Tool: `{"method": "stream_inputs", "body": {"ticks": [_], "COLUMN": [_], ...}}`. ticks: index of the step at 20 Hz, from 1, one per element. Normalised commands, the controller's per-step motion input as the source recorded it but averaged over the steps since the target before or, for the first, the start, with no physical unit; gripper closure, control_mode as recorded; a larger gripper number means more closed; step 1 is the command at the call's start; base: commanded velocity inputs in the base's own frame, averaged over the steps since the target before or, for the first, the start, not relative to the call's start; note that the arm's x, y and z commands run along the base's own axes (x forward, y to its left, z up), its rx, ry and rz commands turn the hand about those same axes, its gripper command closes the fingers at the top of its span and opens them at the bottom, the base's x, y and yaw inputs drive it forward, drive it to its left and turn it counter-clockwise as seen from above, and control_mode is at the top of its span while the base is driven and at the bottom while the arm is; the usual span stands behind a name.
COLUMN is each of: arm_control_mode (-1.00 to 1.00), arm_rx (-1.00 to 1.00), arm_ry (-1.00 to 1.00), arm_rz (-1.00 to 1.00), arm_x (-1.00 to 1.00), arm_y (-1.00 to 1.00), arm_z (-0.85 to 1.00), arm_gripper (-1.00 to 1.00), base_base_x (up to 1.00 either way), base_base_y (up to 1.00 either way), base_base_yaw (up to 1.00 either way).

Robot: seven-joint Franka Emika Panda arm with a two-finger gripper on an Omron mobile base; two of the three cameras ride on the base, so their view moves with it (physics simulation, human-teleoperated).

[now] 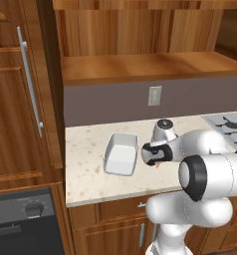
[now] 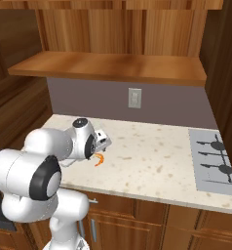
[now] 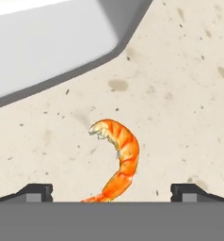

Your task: Retrieve the tupperware from the cabinet, then place the raw meat into the tupperware to avoid contamination.

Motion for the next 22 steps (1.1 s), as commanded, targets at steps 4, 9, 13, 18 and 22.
{"method": "stream_inputs", "body": {"ticks": [4,9,13,18,22], "arm_control_mode": [-1.0,-1.0,-1.0,-1.0,-1.0], "arm_rx": [0.0,0.0,0.0,0.0,0.0], "arm_ry": [0.0,0.0,0.0,0.0,0.01], "arm_rz": [0.01,0.01,0.01,0.01,0.01], "arm_x": [0.17,0.18,0.18,0.18,0.17], "arm_y": [0.0,0.0,0.0,0.0,0.0], "arm_z": [-0.18,-0.17,-0.17,-0.16,-0.16], "arm_gripper": [-1.0,-1.0,-1.0,-1.0,-1.0], "base_base_x": [0.0,0.0,0.0,0.0,0.0], "base_base_y": [0.0,0.0,0.0,0.0,0.0], "base_base_yaw": [0.0,0.0,0.0,0.0,0.0]}}
